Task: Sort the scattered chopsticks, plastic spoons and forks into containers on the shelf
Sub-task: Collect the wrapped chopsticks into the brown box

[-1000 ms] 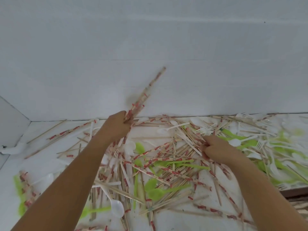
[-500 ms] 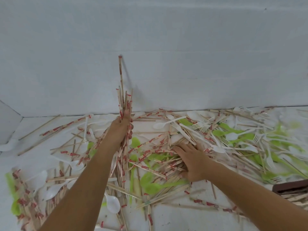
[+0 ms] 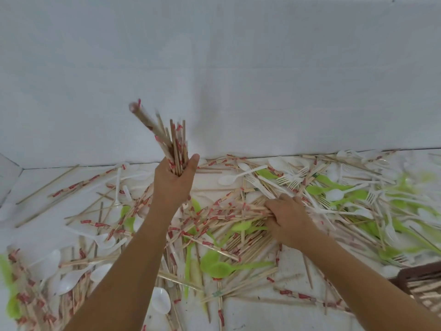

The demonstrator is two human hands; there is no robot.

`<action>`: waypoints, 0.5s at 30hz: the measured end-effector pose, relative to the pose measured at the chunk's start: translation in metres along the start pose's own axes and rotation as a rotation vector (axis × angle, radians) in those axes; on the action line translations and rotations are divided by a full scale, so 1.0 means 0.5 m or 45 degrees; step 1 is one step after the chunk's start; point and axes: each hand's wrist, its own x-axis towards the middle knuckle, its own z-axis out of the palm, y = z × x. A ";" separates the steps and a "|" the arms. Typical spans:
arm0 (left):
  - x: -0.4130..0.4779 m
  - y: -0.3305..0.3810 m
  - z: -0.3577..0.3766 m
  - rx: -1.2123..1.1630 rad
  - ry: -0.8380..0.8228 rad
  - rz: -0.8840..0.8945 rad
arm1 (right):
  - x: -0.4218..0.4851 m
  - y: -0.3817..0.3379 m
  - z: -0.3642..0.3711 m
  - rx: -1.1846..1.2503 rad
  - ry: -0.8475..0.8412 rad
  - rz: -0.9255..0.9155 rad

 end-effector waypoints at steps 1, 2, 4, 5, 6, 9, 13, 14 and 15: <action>-0.008 -0.014 0.002 0.008 0.001 -0.012 | -0.002 -0.003 -0.010 0.123 0.029 0.079; -0.017 -0.025 0.003 0.028 -0.004 -0.017 | -0.004 -0.007 -0.021 0.268 0.082 0.156; -0.038 -0.046 0.009 0.082 -0.062 -0.053 | -0.012 -0.017 -0.040 0.655 0.214 0.310; -0.051 -0.057 0.012 0.096 -0.103 -0.084 | -0.018 -0.025 -0.048 0.825 0.247 0.382; -0.063 -0.066 0.016 0.097 -0.150 -0.120 | -0.025 -0.033 -0.054 0.937 0.247 0.451; -0.082 -0.080 0.024 0.081 -0.205 -0.179 | -0.034 -0.040 -0.050 1.065 0.278 0.542; -0.056 -0.061 0.020 0.131 -0.059 -0.162 | -0.023 -0.064 -0.072 1.185 0.342 0.538; -0.050 -0.057 0.018 0.117 -0.054 -0.146 | -0.023 -0.074 -0.086 1.218 0.399 0.503; -0.046 -0.054 0.017 0.103 -0.057 -0.132 | -0.024 -0.086 -0.101 1.266 0.473 0.474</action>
